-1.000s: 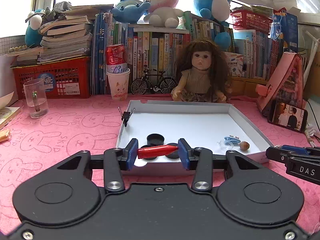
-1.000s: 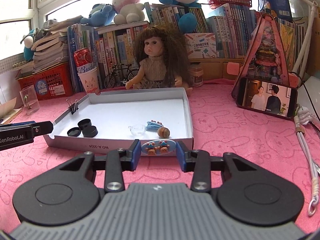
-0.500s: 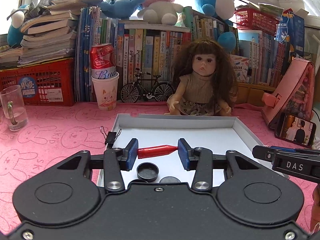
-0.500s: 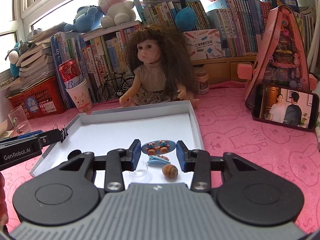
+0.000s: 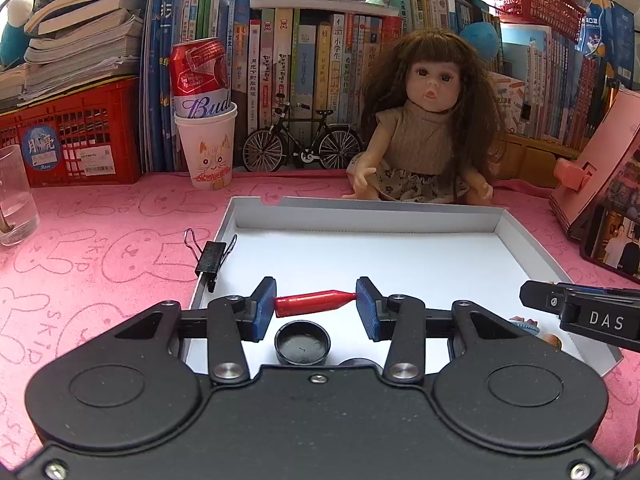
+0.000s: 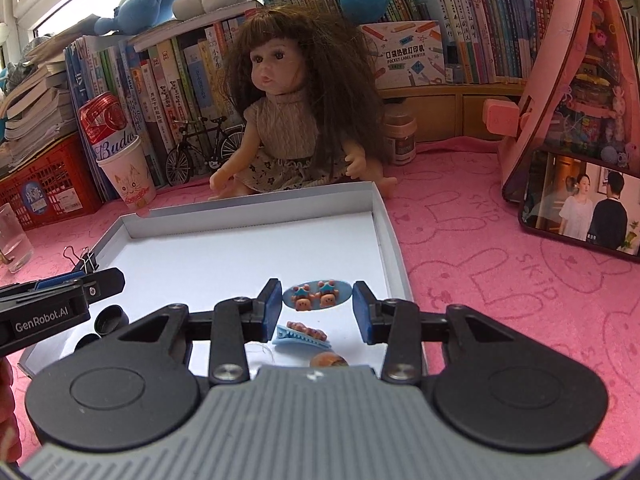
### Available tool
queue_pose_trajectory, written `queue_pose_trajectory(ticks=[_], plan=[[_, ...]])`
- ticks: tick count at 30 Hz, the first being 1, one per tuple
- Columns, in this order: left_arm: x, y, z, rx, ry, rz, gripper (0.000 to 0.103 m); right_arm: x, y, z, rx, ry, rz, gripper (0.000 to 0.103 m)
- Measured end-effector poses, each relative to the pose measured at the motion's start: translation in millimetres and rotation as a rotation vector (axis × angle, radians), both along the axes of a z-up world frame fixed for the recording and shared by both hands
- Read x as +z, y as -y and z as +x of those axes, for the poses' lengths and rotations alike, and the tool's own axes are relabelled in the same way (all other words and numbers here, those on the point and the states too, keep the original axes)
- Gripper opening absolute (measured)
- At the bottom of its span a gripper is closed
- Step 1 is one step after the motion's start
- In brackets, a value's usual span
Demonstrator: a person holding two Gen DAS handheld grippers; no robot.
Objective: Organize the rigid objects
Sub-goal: 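Carry the red marker with the left tool while the right tool carries the clip over the tray, then open the left tool to release the marker while the right tool releases the clip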
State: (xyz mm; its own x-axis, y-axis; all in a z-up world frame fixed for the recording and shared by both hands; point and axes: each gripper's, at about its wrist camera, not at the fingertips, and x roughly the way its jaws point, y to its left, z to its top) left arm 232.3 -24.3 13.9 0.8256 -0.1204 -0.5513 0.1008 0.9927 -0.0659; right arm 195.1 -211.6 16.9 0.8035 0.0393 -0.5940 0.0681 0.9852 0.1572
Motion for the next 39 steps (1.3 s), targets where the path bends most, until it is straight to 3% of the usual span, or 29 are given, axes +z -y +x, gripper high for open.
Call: queue_pose_trajectory(ticks=[22,25,29,39], plan=[[-13,8,-2,-0.013,-0.015,0.025,0.042,-11,0,5,-0.007,-0.036,0.012,0.045],[-10,8,-5,-0.016,-0.005,0.026,0.047,-9,0,1,-0.007,-0.022,0.017,0.05],[-5,7,-13,-0.023,0.001,0.01,0.058,-5,-1,-5,0.011,-0.003,0.022,0.064],[10,6,-37,-0.051,0.048,0.006,0.072,9,-7,-28,0.043,0.07,-0.011,0.081]])
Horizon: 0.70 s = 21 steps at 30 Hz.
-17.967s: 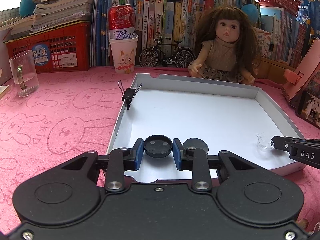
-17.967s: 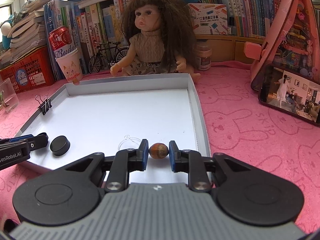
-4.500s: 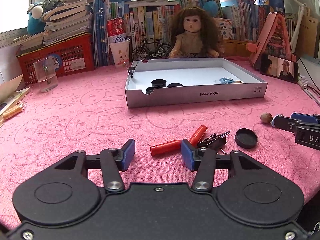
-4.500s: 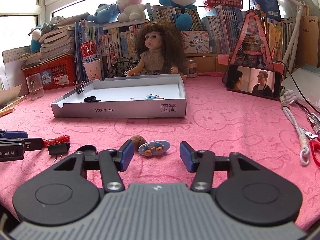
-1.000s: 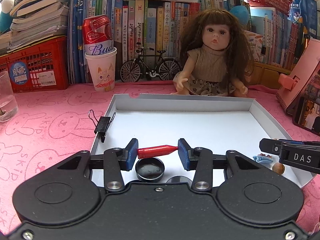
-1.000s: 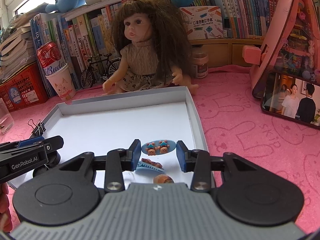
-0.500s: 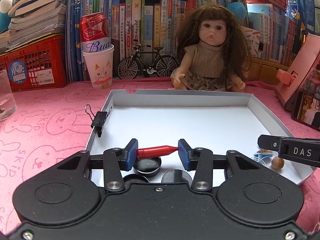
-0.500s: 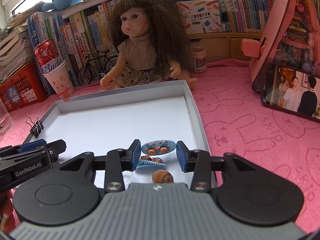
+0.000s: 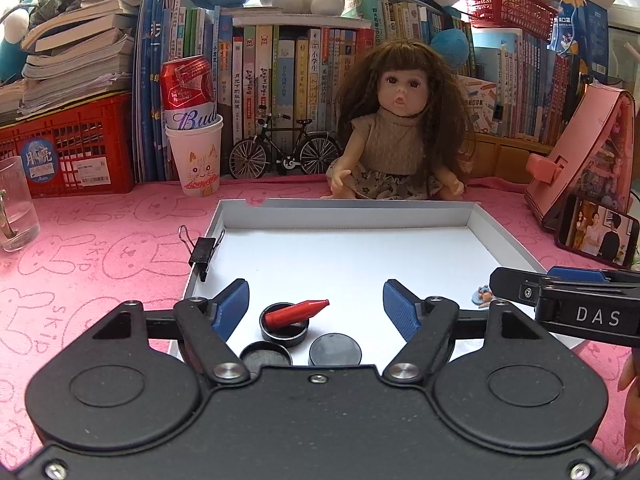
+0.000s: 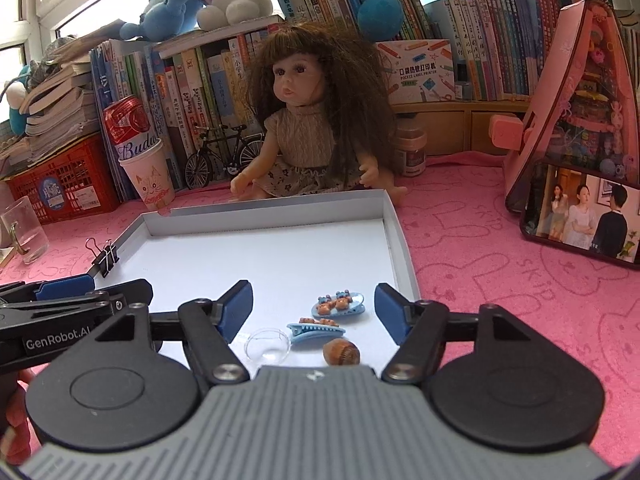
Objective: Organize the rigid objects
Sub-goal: 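Open the left tool to release the marker while the right tool releases the clip, then move the left tool to the black binder clip while the right tool reaches the walnut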
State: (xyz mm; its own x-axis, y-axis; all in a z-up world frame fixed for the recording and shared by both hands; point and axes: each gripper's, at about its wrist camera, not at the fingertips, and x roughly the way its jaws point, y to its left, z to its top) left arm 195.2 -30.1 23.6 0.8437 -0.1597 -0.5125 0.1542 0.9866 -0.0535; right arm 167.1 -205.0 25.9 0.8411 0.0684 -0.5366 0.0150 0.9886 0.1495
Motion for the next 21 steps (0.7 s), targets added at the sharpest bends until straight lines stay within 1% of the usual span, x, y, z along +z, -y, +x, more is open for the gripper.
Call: queue_pose_trajectory(ticks=[2,4,14,21], plan=[[2,0,-5,-0.008,0.005,-0.002,0.074,2,0,-5,0.003,0.013,-0.001,0.084],[5,0,-11,-0.015,0.01,-0.006,0.075,5,0,-10,0.008,0.024,-0.006,0.085],[15,-3,-44,-0.054,0.042,-0.021,0.078,15,-2,-36,0.043,0.078,-0.054,0.087],[17,-7,-65,-0.072,0.051,-0.026,0.078,16,-4,-52,0.067,0.089,-0.066,0.088]])
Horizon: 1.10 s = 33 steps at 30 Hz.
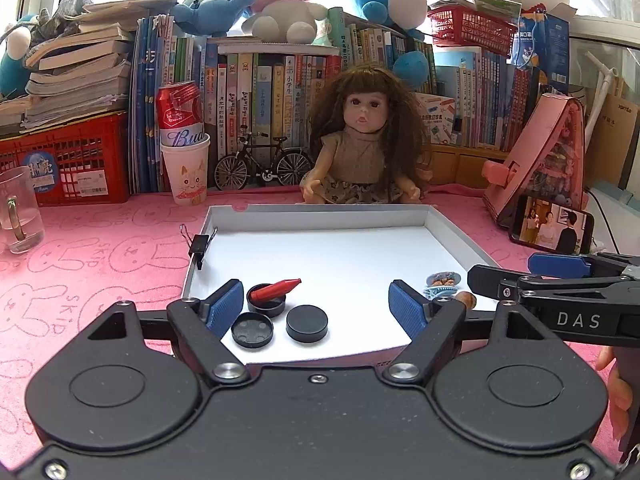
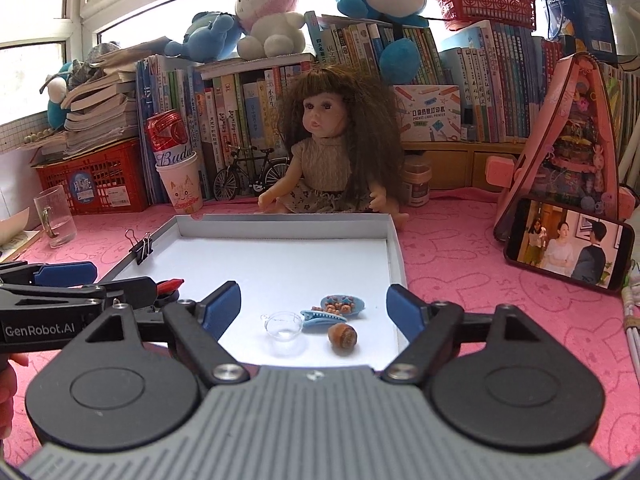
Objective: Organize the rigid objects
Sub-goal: 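Move the left tool to the black binder clip while the right tool reaches the walnut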
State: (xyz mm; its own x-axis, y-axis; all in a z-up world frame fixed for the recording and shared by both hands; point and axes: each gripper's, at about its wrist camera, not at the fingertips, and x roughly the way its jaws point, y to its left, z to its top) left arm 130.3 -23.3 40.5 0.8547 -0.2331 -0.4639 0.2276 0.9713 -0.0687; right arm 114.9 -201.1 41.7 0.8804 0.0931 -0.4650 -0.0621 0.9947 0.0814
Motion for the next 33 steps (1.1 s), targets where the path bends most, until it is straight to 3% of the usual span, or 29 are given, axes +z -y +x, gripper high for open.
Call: queue_pose_trajectory(ticks=[8,33], plan=[[-4,-5,-22,-0.019,-0.005,0.001,0.078,-6,-2,-17,0.012,-0.005,0.012,0.088],[-20,-23,-78,-0.045,-0.038,0.0,0.078,-20,-8,-66,0.057,-0.015,-0.079,0.089]])
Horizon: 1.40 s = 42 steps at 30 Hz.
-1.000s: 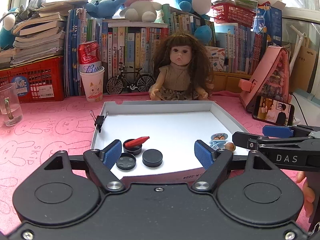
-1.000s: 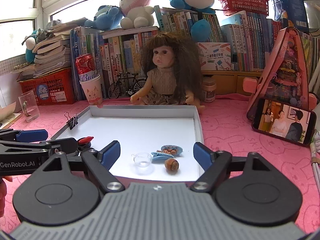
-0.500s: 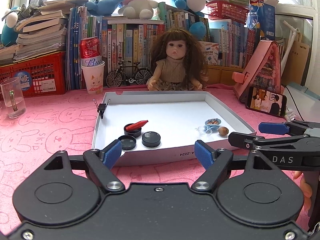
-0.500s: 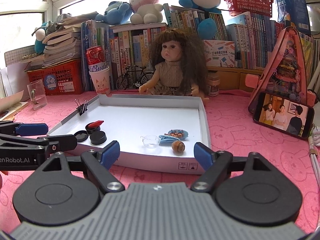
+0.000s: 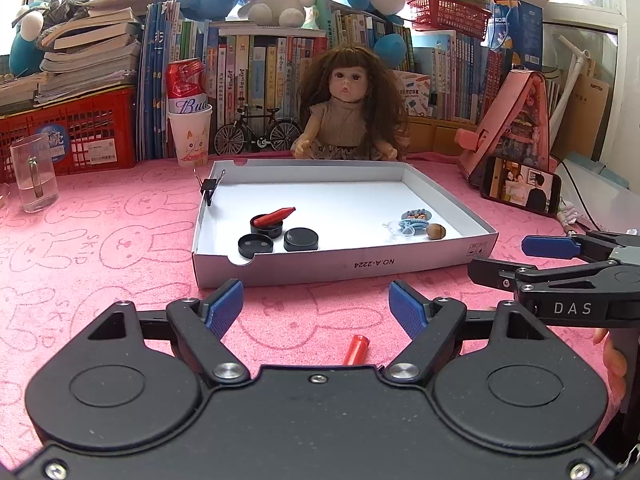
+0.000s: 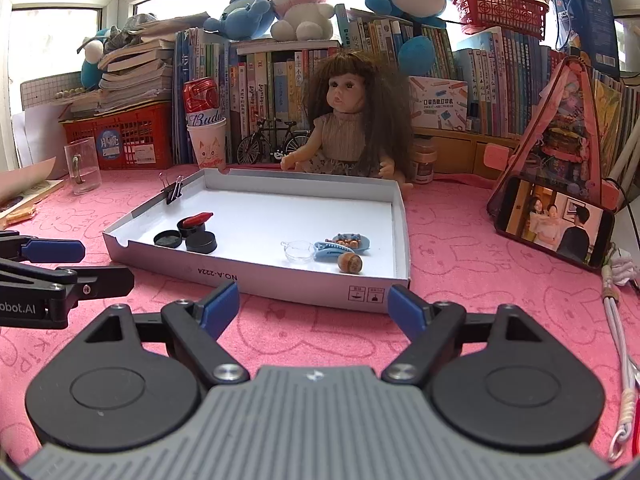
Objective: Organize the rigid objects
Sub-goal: 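Move the left tool to the black binder clip while the right tool reaches the walnut, then grasp the black binder clip with the left tool while the right tool grasps the walnut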
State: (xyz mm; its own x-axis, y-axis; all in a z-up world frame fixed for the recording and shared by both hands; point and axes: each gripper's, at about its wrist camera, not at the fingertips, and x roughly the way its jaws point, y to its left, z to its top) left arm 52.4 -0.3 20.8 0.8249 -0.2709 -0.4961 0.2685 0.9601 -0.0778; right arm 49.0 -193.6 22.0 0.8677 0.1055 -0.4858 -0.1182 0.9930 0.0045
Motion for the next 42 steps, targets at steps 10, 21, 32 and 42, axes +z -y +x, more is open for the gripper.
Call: queue_pose_trajectory(ticks=[10,21,32,42], plan=[[-5,-9,-29,-0.031,-0.025,-0.011,0.078,-6,6,-22,0.012,-0.021,-0.002,0.089],[-17,-4,-56,-0.098,-0.052,0.016,0.059,-17,-3,-47,0.062,0.006,-0.088,0.087],[-24,8,-49,-0.103,-0.115,-0.05,0.042,-26,-2,-38,-0.003,-0.023,-0.043,0.073],[-32,25,-35,0.029,-0.12,-0.119,0.043,-28,0,-35,-0.04,-0.026,-0.001,0.063]])
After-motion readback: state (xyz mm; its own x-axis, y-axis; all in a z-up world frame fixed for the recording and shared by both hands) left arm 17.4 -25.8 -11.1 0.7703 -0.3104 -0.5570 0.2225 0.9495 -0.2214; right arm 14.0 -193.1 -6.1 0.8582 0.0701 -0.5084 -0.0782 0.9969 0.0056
